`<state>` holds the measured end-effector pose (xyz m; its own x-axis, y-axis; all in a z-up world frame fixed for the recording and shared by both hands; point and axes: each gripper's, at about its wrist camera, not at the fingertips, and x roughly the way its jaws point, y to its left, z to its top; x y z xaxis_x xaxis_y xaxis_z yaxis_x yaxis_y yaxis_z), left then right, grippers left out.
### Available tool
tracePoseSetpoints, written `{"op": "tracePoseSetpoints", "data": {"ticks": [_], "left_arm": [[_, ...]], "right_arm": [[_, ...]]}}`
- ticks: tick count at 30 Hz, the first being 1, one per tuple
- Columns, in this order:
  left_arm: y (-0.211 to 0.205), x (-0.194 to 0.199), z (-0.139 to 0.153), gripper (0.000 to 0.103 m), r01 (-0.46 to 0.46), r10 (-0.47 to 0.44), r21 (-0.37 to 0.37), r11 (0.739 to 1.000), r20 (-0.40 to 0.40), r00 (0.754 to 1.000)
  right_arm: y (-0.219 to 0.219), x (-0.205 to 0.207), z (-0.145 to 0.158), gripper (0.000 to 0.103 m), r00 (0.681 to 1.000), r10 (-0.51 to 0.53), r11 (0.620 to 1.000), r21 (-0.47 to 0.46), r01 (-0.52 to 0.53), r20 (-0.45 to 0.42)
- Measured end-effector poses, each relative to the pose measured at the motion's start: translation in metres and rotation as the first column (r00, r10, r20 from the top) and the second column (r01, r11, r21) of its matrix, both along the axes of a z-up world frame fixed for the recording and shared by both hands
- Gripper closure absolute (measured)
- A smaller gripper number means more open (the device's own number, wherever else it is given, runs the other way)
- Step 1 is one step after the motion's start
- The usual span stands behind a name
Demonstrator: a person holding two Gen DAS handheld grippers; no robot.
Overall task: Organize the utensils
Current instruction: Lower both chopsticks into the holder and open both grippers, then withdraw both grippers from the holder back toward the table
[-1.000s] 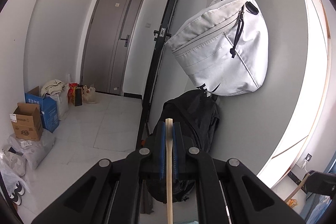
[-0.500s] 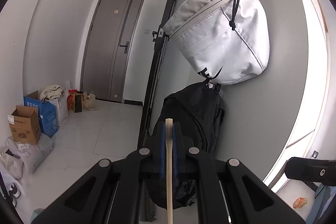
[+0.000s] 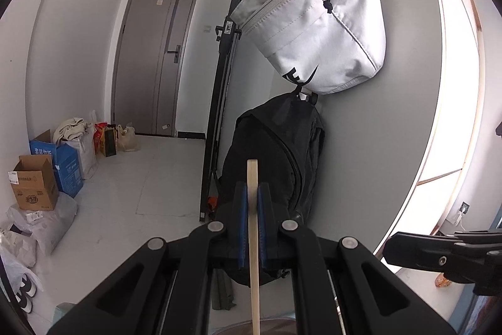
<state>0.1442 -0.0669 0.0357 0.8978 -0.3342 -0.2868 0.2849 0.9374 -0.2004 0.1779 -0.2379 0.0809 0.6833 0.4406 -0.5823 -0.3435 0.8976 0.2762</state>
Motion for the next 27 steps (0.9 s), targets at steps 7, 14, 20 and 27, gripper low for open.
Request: {"op": "tracePoseSetpoints", "data": {"ticks": [7,14,20,27], "left_arm": [[0.004,0.007,-0.002,0.1,0.065,-0.066,-0.021,0.998,-0.058,0.996],[0.015,0.007,-0.002,0.1,0.09,-0.095,-0.061,0.994,-0.091,0.991],[0.03,0.004,0.002,0.1,0.099,-0.115,-0.108,0.989,-0.162,0.98],[0.061,-0.024,0.016,0.068,0.045,-0.071,-0.137,0.989,-0.191,0.979]], "right_arm": [[0.01,0.003,-0.013,0.1,1.0,0.011,1.0,-0.017,-0.011,-0.02],[0.014,0.008,-0.022,0.101,0.998,0.028,1.0,0.007,-0.027,-0.054],[0.011,0.003,-0.023,0.098,0.998,0.016,0.999,0.03,-0.014,-0.057],[-0.003,-0.018,-0.025,0.095,0.998,-0.025,0.997,0.072,0.029,-0.055]]}}
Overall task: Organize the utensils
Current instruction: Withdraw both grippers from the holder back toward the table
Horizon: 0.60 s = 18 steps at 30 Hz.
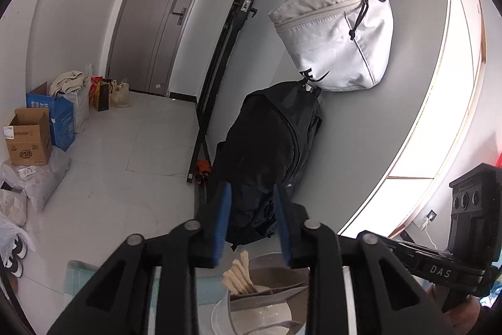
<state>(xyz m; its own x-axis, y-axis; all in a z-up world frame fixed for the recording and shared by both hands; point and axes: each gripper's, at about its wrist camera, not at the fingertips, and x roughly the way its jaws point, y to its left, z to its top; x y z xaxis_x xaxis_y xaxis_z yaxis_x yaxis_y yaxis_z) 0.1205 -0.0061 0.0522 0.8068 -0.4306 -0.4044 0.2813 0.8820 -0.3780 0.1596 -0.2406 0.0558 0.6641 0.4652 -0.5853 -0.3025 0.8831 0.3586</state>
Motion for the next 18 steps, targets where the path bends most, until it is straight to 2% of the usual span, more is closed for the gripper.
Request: {"op": "tracePoseSetpoints", "data": {"ticks": [1,2,6,8,10,14,16,18], "left_arm": [[0.004,-0.007,0.003,0.055,-0.017,0.017,-0.003,1.0,-0.003,1.0],[0.007,-0.012,0.006,0.051,-0.033,0.033,-0.003,0.999,-0.004,0.999],[0.012,-0.03,0.016,0.049,-0.048,0.048,0.014,0.999,-0.023,0.999],[0.011,-0.041,0.02,0.044,-0.058,0.059,0.029,0.998,-0.033,0.998],[0.009,-0.049,0.023,0.032,-0.084,0.087,0.054,0.995,-0.043,0.995],[0.007,-0.074,0.022,0.03,-0.111,0.116,0.1,0.989,-0.053,0.992],[0.008,-0.084,0.02,0.023,-0.123,0.132,0.12,0.985,-0.066,0.989],[0.009,-0.093,0.016,0.021,-0.143,0.152,0.133,0.981,-0.062,0.986]], "right_arm": [[0.0,-0.004,0.0,0.093,1.0,-0.003,1.0,-0.003,0.003,-0.001],[0.001,-0.009,0.002,0.091,1.0,-0.007,1.0,-0.007,0.007,-0.002],[0.003,-0.031,0.01,0.08,1.0,-0.006,1.0,-0.003,0.006,0.014],[0.005,-0.045,0.014,0.072,1.0,0.0,1.0,0.004,0.0,0.026],[0.009,-0.057,0.017,0.064,0.999,0.01,1.0,0.0,-0.01,0.043],[0.016,-0.082,0.019,0.047,0.996,0.029,1.0,-0.012,-0.028,0.081],[0.019,-0.095,0.017,0.042,0.995,0.031,0.999,-0.017,-0.029,0.096],[0.022,-0.107,0.013,0.04,0.994,0.036,0.999,-0.012,-0.035,0.106]]}}
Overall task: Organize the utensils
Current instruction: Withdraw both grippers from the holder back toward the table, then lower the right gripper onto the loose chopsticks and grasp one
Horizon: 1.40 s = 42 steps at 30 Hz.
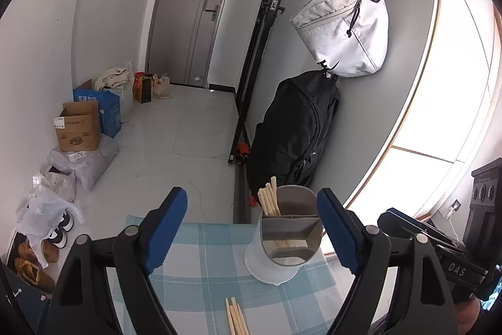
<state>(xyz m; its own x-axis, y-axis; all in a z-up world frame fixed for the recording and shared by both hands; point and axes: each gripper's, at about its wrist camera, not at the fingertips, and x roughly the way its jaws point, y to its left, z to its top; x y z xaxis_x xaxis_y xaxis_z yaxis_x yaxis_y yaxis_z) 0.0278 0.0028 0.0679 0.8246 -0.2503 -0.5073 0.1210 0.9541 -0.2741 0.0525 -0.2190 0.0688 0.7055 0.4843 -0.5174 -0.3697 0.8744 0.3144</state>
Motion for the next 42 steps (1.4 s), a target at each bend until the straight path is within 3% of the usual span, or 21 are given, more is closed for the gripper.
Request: {"op": "tracePoseSetpoints", "data": {"ticks": [4,9,18,22,29,32,37,42], "left_arm": [[0.001,-0.016,-0.013,0.02,-0.033,0.032,0.039,0.999,0.01,0.999],[0.003,-0.033,-0.03,0.016,-0.037,0.036,0.061,0.997,0.008,0.999],[0.016,-0.044,-0.078,0.01,-0.067,0.07,0.076,0.995,-0.044,0.997],[0.026,-0.043,-0.098,0.01,-0.079,0.087,0.091,0.993,-0.089,0.992],[0.06,-0.03,-0.123,0.01,-0.13,0.136,0.043,0.991,-0.205,0.969],[0.069,-0.026,-0.13,0.01,-0.14,0.144,0.032,0.99,-0.245,0.959],[0.077,-0.025,-0.139,0.01,-0.15,0.154,0.035,0.988,-0.284,0.946],[0.09,-0.025,-0.142,0.01,-0.167,0.162,0.01,0.986,-0.306,0.938]], "right_arm": [[0.006,-0.021,-0.011,0.028,1.0,0.006,1.0,-0.012,-0.006,0.014],[0.014,-0.038,-0.028,0.021,1.0,0.019,0.999,-0.044,-0.019,0.013],[0.024,-0.048,-0.07,0.021,0.997,0.043,0.993,-0.104,-0.049,-0.064],[0.033,-0.039,-0.093,0.022,0.985,0.064,0.986,-0.143,-0.087,-0.16],[0.067,-0.015,-0.139,0.068,0.927,0.11,0.946,-0.246,-0.208,-0.359],[0.087,-0.004,-0.165,0.08,0.893,0.109,0.916,-0.305,-0.261,-0.438],[0.106,0.009,-0.198,0.086,0.851,0.091,0.892,-0.337,-0.3,-0.517],[0.117,0.016,-0.215,0.086,0.834,0.062,0.873,-0.375,-0.312,-0.549]]}}
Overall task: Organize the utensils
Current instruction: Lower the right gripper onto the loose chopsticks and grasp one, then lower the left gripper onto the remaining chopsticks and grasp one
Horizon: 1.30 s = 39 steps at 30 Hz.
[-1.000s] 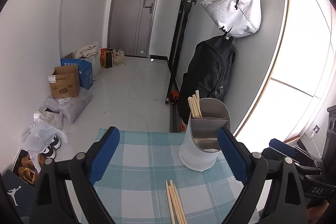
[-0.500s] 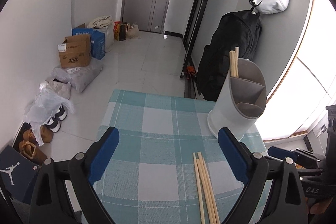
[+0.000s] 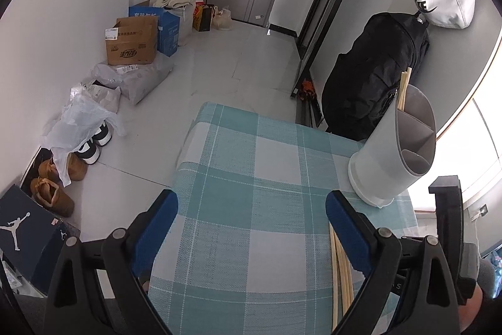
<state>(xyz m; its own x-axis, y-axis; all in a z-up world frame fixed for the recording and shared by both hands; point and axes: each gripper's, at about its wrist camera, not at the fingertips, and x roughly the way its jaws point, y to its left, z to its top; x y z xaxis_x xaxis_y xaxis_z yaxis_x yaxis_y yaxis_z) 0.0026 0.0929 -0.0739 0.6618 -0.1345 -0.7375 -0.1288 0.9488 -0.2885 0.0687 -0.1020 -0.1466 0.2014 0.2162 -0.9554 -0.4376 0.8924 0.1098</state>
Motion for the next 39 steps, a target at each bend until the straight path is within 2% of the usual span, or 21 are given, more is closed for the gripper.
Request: {"op": "tracePoseSetpoints", "data": {"ticks": [4,9,16,20,26,33,36,39], "left_arm": [[0.007,0.003,-0.003,0.01,-0.003,0.003,-0.042,0.999,-0.018,1.0],[0.008,0.005,-0.002,0.01,0.004,-0.007,-0.077,0.997,-0.03,1.0],[0.008,0.003,-0.002,0.01,0.009,-0.013,-0.085,0.996,-0.039,0.999],[0.013,0.005,-0.003,0.01,-0.004,0.0,-0.092,0.996,-0.053,0.999],[0.017,0.005,-0.003,0.01,-0.023,0.018,-0.093,0.995,-0.057,0.998],[0.013,0.007,-0.007,0.01,-0.006,0.001,-0.073,0.997,-0.078,0.997],[0.009,0.007,-0.015,0.011,0.018,-0.025,-0.064,0.998,-0.11,0.994],[-0.006,0.008,-0.023,0.011,0.086,-0.092,-0.048,0.995,-0.156,0.983]], "right_arm": [[0.002,0.0,-0.002,0.087,1.0,-0.004,0.998,-0.062,0.005,0.023],[-0.005,-0.002,0.002,0.087,1.0,-0.017,0.998,-0.067,0.018,0.018],[0.002,0.009,0.001,0.091,0.999,-0.038,0.993,-0.114,0.04,0.015],[0.012,0.024,-0.003,0.091,0.999,-0.05,0.99,-0.131,0.047,-0.021],[0.03,0.022,-0.005,0.092,1.0,0.002,0.977,-0.214,-0.001,0.009],[0.014,0.029,0.001,0.1,0.999,-0.04,0.992,-0.12,0.042,0.022],[0.004,0.021,0.024,0.1,0.994,-0.048,0.997,-0.053,0.054,0.101],[-0.013,0.01,0.053,0.1,0.981,-0.073,0.997,0.034,0.068,0.178]]}}
